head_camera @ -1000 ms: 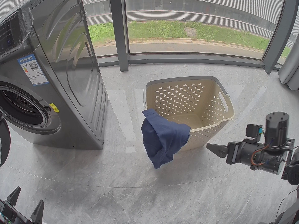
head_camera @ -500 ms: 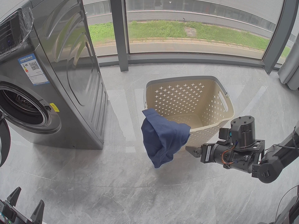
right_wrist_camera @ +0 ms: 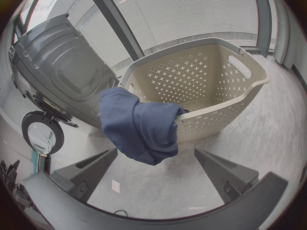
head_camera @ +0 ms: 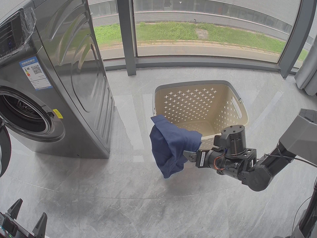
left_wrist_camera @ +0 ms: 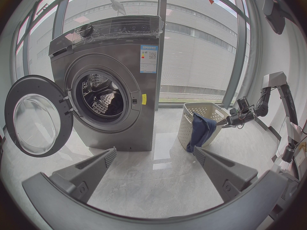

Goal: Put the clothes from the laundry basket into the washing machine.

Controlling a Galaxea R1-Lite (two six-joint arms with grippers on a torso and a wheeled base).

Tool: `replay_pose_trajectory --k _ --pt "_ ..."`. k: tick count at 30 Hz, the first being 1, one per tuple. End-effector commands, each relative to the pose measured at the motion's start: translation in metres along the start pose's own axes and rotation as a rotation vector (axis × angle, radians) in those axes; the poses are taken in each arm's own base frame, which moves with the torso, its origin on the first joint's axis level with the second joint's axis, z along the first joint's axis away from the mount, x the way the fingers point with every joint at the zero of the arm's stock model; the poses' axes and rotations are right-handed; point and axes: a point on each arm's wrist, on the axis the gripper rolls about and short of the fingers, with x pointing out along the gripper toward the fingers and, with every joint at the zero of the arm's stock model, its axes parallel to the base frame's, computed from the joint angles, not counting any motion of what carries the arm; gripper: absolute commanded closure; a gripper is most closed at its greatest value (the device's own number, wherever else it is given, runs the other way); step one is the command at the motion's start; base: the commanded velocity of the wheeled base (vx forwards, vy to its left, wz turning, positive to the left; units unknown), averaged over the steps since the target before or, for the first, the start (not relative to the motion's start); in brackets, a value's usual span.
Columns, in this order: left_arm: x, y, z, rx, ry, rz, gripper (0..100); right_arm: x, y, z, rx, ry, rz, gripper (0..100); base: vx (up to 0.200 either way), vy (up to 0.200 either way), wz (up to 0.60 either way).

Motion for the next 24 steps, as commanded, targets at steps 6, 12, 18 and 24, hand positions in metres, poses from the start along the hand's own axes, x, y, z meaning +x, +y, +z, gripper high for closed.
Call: replay_pose_trajectory --k 6,12,18,24 --pt "0.001 0.000 -0.004 0.000 0.017 0.001 0 0.037 0.003 -0.020 -0.036 0.042 -0.006 0 0.000 0.000 0.00" --pt "0.001 0.000 -0.004 0.001 0.017 0.001 0 0.061 0.001 -0.024 -0.100 0.008 -0.001 0 0.000 0.000 0.00" --pt "0.001 0.000 -0.004 0.000 0.017 0.001 0 0.075 0.000 -0.026 -0.128 -0.028 0.008 0 0.000 0.000 0.00" --pt "0.001 0.000 -0.004 0.000 0.017 0.001 0 0.077 0.002 -0.019 -0.123 -0.055 0.017 0 0.000 0.000 0.00"
